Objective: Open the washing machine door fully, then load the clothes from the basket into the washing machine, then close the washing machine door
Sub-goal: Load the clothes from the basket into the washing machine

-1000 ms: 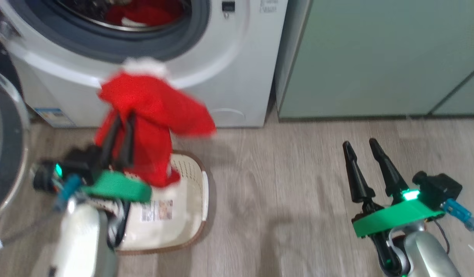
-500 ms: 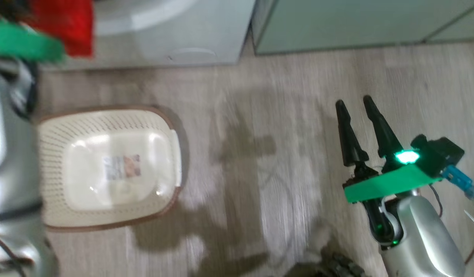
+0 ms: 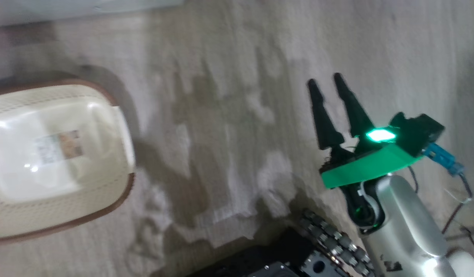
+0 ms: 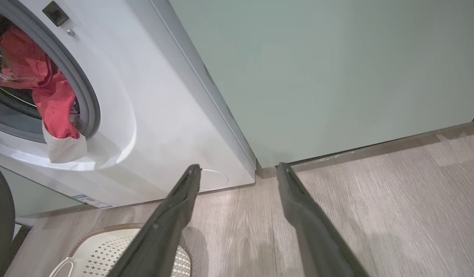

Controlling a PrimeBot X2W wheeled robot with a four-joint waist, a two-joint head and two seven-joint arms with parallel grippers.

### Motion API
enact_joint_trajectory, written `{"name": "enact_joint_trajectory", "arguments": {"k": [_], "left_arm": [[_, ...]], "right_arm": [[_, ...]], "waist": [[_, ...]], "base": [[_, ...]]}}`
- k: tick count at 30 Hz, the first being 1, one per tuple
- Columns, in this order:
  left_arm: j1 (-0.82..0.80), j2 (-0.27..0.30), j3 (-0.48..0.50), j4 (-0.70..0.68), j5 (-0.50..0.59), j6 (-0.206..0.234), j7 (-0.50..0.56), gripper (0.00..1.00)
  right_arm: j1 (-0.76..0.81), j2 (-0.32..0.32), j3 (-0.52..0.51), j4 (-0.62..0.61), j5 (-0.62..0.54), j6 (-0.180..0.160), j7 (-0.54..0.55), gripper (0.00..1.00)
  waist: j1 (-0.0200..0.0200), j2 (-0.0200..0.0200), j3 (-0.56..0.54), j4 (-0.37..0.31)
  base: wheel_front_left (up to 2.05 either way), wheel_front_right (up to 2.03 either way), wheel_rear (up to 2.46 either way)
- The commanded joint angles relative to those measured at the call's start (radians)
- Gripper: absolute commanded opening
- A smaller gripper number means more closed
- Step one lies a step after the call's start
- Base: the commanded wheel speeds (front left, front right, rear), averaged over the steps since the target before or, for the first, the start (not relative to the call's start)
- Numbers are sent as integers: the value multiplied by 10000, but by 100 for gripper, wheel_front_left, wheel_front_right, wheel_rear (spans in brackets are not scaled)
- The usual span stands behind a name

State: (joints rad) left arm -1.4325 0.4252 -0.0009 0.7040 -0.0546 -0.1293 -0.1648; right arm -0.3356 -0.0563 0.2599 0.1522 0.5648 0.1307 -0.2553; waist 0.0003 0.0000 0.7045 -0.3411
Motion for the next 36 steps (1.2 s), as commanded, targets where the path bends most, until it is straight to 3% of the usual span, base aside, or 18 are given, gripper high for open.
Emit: {"name": "enact_joint_trajectory", "arguments": {"k": [1, 5, 12, 15, 18, 25, 36], "left_arm": [[-411, 646, 67, -171, -14, 6, 102, 0], [-1561, 1454, -599, 553, 362, -7, 539, 0], [-3550, 2005, -1599, 1436, 425, 0, 103, 0], [-4072, 1979, -1300, 1631, 270, 545, -547, 0], [-4240, 1951, -1312, 1734, 303, 790, -855, 0], [-3958, 1813, -1817, 2779, 398, 431, -873, 0], [-4057, 1668, -2738, 4415, 469, 44, 389, 0]], "right_arm": [[73, 56, 281, -239, 124, 0, -65, 100], [-50, 58, 736, -153, 599, 0, -65, 100], [-269, 59, 1341, -34, 1106, 0, -65, 100], [-336, 59, 1424, 19, 1126, 0, -65, 100], [-371, 60, 1436, -1, 1189, 0, -65, 100], [-407, 60, 1465, 37, 1178, 0, -65, 100], [-443, 60, 1599, -41, 1258, 0, -65, 100]], "waist": [[-3, 0, 538, -573], [-3, 0, 916, -1083], [-3, 0, 1359, -1521], [-3, 0, 1419, -1578], [-3, 0, 1468, -1601], [-3, 0, 1546, -1560], [-3, 0, 1648, -1749]], "base": [[0, 0, 0], [0, 0, 0], [0, 0, 0], [0, 0, 0], [0, 0, 0], [0, 0, 0], [0, 0, 0]]}}
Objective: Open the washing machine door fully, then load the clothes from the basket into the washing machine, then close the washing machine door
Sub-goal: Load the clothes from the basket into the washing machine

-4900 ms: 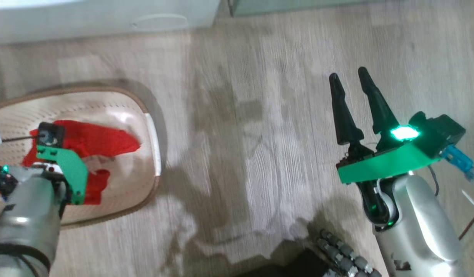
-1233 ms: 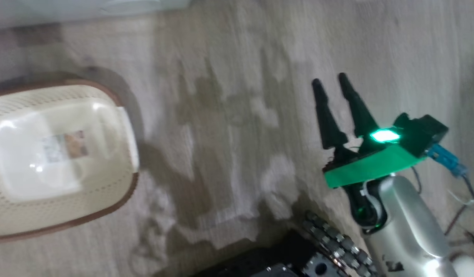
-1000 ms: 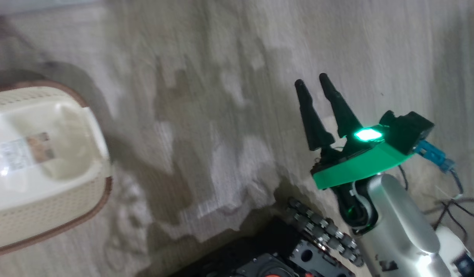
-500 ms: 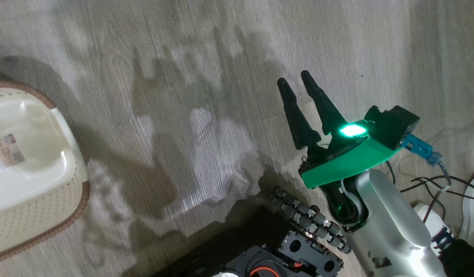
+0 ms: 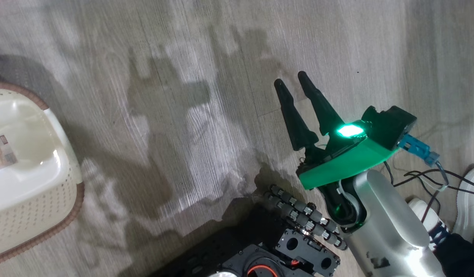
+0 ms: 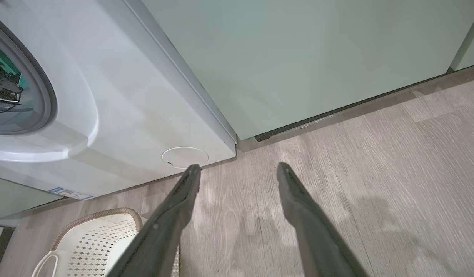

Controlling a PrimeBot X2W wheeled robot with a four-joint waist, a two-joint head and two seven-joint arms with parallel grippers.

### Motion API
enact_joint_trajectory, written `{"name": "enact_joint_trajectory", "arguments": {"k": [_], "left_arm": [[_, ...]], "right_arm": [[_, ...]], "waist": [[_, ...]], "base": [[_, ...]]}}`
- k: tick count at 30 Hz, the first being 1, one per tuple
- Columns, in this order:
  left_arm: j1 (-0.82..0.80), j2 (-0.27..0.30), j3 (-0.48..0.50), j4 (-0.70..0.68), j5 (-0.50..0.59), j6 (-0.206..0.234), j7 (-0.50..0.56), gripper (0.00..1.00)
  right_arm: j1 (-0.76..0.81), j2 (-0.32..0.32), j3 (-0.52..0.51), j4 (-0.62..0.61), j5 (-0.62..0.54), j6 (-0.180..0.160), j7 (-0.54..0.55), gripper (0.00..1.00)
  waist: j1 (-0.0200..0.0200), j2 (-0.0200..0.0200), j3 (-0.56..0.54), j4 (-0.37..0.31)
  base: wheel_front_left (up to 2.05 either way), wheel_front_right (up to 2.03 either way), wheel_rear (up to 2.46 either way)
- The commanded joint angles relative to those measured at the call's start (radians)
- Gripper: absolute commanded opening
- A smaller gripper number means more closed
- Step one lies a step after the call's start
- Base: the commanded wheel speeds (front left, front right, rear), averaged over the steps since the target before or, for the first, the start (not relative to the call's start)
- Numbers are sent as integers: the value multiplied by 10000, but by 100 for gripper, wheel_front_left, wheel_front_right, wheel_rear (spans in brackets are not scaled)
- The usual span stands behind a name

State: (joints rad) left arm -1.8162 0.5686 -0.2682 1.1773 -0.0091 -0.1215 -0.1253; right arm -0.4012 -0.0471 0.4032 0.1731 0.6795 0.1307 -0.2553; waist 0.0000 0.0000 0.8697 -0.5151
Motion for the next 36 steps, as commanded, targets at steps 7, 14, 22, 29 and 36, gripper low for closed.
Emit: {"name": "enact_joint_trajectory", "arguments": {"k": [7, 14, 22, 29, 36], "left_arm": [[-436, 296, -314, 49, 36, -12, 180, 0], [-423, 221, -428, 242, -15, 208, -31, 100], [48, 23, -477, 464, -243, 252, -513, 100], [1017, -426, -380, 676, -703, 161, -982, 100], [2147, -927, -239, 768, -1210, 52, -1246, 100]], "right_arm": [[240, -32, 252, -254, 199, 0, -65, 100], [246, -32, 283, -243, 214, 0, -65, 100], [232, -32, 34, -189, -14, 0, -65, 100], [265, -32, -467, -153, -385, 0, -65, 100], [400, -32, -1018, -88, -839, 0, -65, 100]], "waist": [[0, 0, -36, -113], [0, 0, -118, -97], [0, 0, -576, 126], [0, 0, -1337, 631], [0, 0, -2282, 1245]], "base": [[0, 0, 0], [0, 0, 0], [0, 0, 0], [0, 0, 0], [0, 0, 0]]}}
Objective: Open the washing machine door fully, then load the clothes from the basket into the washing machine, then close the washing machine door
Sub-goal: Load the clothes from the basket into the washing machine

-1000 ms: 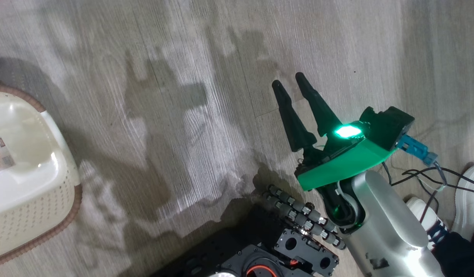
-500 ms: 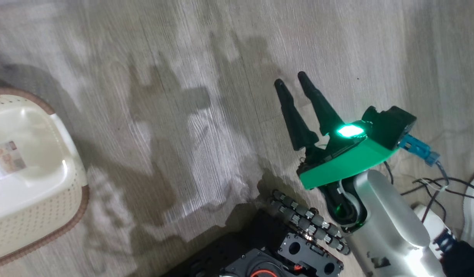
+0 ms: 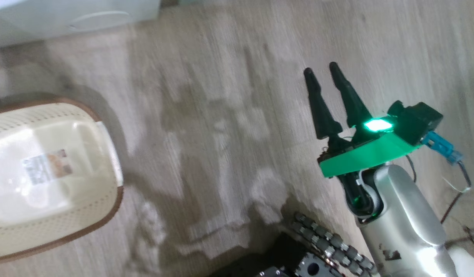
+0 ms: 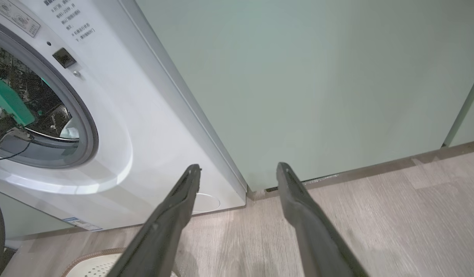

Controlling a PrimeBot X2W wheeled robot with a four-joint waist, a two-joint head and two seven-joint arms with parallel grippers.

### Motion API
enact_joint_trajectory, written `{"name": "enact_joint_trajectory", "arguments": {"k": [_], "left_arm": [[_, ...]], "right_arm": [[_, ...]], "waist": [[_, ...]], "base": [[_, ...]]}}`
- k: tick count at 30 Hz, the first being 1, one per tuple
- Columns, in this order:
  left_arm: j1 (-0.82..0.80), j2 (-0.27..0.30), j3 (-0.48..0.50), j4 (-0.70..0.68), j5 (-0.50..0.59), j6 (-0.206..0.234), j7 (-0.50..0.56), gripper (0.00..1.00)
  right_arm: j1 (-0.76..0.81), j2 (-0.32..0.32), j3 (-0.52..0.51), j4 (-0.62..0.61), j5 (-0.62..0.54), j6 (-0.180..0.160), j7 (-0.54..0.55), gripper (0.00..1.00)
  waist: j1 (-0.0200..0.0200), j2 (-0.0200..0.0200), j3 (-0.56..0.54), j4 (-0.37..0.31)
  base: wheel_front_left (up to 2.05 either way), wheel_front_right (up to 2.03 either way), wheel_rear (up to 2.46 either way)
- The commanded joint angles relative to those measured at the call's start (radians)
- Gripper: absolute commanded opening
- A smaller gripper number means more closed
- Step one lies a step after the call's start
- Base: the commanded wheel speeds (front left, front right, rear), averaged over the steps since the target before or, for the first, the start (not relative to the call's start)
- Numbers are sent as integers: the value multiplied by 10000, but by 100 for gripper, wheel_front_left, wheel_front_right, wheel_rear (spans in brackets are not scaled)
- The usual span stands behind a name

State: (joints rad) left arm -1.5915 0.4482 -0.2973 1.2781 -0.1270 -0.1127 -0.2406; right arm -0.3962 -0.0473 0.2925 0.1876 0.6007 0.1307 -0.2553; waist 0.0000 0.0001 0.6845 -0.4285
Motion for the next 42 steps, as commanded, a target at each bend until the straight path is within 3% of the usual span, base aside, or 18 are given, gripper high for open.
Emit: {"name": "enact_joint_trajectory", "arguments": {"k": [1, 8, 17, 24, 32, 42], "left_arm": [[123, 179, 66, -236, -112, -55, -121, 100], [1812, -425, 189, -468, -749, -151, -202, 100], [5538, -1159, 696, -3192, -1510, -165, -210, 100], [9023, -1854, 1378, -5839, -1567, 257, -211, 100], [12780, -2861, 1974, -8718, -1078, 732, -211, 100], [14813, -3695, 2287, -10494, -642, 840, -212, 100]], "right_arm": [[393, -30, -29, -217, -135, 0, -65, 100], [728, -30, -617, -131, -725, 0, -65, 100], [1585, -122, -1396, -24, -1434, 0, -65, 100], [2507, -401, -1762, -39, -1590, 0, -65, 100], [3256, -429, -1905, -225, -1723, 0, -65, 100], [3796, -406, -2091, -523, -1794, 0, -65, 100]], "waist": [[0, -1, -614, 508], [0, -1, -1974, 1362], [0, -1, -4160, 2474], [0, -1, -5803, 3262], [0, -1, -7052, 3636], [0, -1, -7504, 3763]], "base": [[0, 0, 0], [0, 0, 0], [0, 0, 0], [0, 0, 0], [0, 0, 0], [0, 0, 0]]}}
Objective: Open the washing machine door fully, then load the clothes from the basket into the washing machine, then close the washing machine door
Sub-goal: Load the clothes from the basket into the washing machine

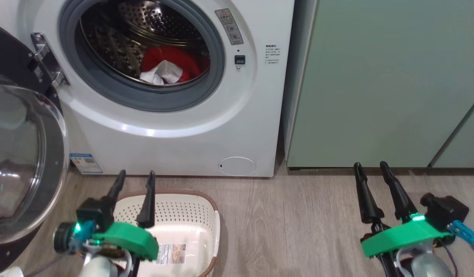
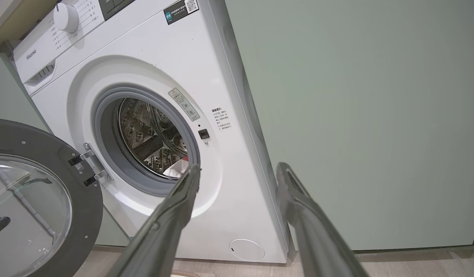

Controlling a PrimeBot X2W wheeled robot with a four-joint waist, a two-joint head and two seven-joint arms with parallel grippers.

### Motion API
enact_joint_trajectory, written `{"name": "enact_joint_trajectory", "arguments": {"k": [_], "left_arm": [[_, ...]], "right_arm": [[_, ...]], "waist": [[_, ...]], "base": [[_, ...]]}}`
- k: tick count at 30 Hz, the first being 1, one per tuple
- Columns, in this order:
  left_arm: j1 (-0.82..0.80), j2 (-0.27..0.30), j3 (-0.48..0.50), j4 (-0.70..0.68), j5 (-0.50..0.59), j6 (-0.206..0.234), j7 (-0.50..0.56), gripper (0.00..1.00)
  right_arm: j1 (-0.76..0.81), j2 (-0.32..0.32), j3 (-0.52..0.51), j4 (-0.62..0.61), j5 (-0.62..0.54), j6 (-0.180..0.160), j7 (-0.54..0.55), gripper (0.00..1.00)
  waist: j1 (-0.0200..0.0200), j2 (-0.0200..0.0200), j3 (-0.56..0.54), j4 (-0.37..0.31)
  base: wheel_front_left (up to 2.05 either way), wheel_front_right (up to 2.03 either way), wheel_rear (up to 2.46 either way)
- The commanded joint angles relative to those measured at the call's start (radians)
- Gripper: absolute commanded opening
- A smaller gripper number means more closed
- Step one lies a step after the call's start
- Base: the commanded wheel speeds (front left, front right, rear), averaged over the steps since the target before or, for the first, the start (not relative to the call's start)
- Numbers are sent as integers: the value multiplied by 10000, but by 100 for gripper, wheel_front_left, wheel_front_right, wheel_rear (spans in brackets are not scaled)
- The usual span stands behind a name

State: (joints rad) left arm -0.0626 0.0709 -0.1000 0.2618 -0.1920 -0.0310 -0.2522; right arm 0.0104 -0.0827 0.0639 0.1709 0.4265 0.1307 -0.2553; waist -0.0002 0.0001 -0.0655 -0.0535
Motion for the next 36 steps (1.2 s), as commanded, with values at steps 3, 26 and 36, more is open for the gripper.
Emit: {"name": "enact_joint_trajectory", "arguments": {"k": [3, 26, 36], "left_arm": [[-158, -36, 311, -409, 10, -51, -95, 100], [96, -202, 327, -703, 469, -248, -95, 100], [69, -205, 129, -661, 250, -185, -95, 100]], "right_arm": [[-170, -35, 182, -389, -71, 0, -65, 100], [-172, 58, 195, -333, -56, 0, -65, 100], [-200, 20, 218, -295, -34, 0, -65, 100]], "waist": [[2, -1, -74, 23], [2, -1, -80, 41], [2, -1, -82, 72]], "base": [[0, 0, 0], [0, 0, 0], [0, 0, 0]]}}
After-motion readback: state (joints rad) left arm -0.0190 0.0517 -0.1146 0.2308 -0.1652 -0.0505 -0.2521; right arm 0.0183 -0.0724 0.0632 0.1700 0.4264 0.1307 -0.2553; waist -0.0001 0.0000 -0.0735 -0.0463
